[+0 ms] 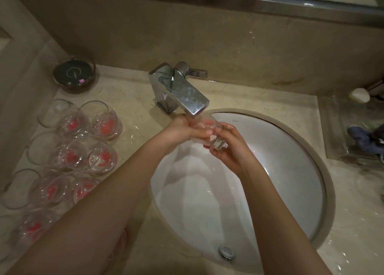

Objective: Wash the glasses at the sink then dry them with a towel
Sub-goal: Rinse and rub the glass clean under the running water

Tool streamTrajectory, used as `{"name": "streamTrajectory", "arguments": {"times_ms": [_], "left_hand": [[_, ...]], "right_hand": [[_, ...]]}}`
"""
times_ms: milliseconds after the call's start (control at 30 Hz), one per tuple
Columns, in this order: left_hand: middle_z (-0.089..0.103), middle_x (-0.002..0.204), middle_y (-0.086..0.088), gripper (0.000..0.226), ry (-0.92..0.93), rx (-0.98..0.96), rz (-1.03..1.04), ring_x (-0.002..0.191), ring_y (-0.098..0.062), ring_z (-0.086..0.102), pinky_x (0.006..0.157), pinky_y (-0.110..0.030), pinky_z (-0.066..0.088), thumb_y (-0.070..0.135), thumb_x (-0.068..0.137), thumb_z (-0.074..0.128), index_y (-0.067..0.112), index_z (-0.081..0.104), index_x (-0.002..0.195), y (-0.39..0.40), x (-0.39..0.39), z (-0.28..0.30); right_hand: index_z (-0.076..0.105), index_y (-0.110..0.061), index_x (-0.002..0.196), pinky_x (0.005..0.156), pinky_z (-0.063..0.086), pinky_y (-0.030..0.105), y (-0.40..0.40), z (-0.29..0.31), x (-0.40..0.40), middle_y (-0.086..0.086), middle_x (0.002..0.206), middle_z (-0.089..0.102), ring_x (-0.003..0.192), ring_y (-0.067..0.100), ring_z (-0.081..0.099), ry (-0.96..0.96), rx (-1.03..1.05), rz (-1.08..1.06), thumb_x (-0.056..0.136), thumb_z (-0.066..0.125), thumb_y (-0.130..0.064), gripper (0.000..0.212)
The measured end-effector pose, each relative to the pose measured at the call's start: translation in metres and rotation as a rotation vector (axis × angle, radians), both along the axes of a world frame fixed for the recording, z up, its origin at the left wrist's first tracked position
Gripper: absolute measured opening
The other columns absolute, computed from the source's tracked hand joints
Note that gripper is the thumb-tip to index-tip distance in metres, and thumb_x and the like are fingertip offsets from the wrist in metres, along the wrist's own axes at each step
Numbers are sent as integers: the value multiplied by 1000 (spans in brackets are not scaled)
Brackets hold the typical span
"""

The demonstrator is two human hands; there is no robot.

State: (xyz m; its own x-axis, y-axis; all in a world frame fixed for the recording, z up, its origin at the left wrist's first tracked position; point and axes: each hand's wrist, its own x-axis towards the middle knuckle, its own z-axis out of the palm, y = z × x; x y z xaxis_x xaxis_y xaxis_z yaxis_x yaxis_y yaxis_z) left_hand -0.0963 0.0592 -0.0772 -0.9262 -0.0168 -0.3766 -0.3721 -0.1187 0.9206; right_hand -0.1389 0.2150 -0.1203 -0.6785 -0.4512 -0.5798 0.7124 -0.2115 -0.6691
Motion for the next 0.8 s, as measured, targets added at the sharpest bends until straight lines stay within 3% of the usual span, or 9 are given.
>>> {"name": "streamTrajectory", "arguments": {"times_ms": [100, 200, 267, 333, 433, 533, 633, 700, 800], "left_hand": [[73, 86, 5, 57, 25, 23, -21, 86, -13, 70, 86, -30, 55, -13, 77, 69, 43, 75, 73, 2, -1, 2], [73, 87, -1, 37, 5, -44, -32, 88, -14, 70, 88, -31, 55, -14, 73, 73, 21, 71, 86, 4, -3, -3], [70, 84, -2, 25, -13, -80, -10, 84, -13, 70, 85, -28, 55, -12, 73, 74, 10, 65, 82, 3, -4, -4], [69, 83, -1, 27, -32, -70, -12, 79, -9, 70, 76, -23, 54, -9, 77, 73, 7, 63, 96, 3, -6, -3], [73, 99, -4, 50, -66, 3, -4, 87, -13, 71, 79, -28, 56, -5, 81, 71, 18, 56, 122, 3, -5, -2], [71, 99, -6, 51, -50, 30, 13, 89, -15, 69, 86, -31, 55, -9, 81, 68, 41, 69, 95, 6, -1, 3], [70, 87, -2, 66, -44, 22, -28, 82, -14, 68, 88, -32, 53, -7, 84, 65, 54, 71, 61, 8, 3, 8], [70, 90, -4, 66, -45, 38, -45, 83, -16, 68, 88, -32, 53, -4, 86, 64, 56, 69, 59, 8, 4, 12], [69, 97, -8, 50, -57, 32, -53, 88, -19, 68, 88, -32, 54, -1, 87, 65, 47, 73, 76, 7, 4, 13]], "right_hand": [[53, -8, 126, 73, 55, 30, 0, -1, 1, 14, 119, 61, 99, 26, 62, -55, -57, 4, 87, 65, -30, 46], [56, -4, 124, 69, 58, 31, -5, 1, 1, 18, 113, 66, 90, 26, 67, -229, -73, -82, 97, 47, -46, 51], [59, -5, 115, 64, 56, 29, -7, -2, 1, 16, 103, 66, 80, 25, 65, -230, -78, -154, 99, 46, -40, 41], [59, -7, 114, 65, 55, 28, -7, -2, 2, 13, 101, 65, 81, 23, 64, -156, -93, -172, 97, 52, -27, 28], [59, -12, 117, 73, 52, 30, -7, 0, 2, 7, 105, 66, 89, 21, 64, -69, -99, -154, 90, 54, -10, 28], [58, -6, 127, 91, 51, 34, -7, 3, -1, 13, 119, 66, 107, 24, 63, -109, -43, -59, 97, 50, -34, 41], [62, -9, 114, 67, 57, 27, -6, 12, -1, 11, 96, 70, 77, 20, 68, -148, 69, 63, 100, 38, -48, 47], [63, -10, 102, 52, 50, 21, -4, 14, -2, 8, 79, 64, 59, 17, 59, -78, 138, 82, 100, 41, -40, 37], [61, -11, 107, 55, 48, 21, -4, 13, -3, 6, 88, 62, 69, 16, 59, 42, 109, 67, 95, 46, -23, 23]]}}
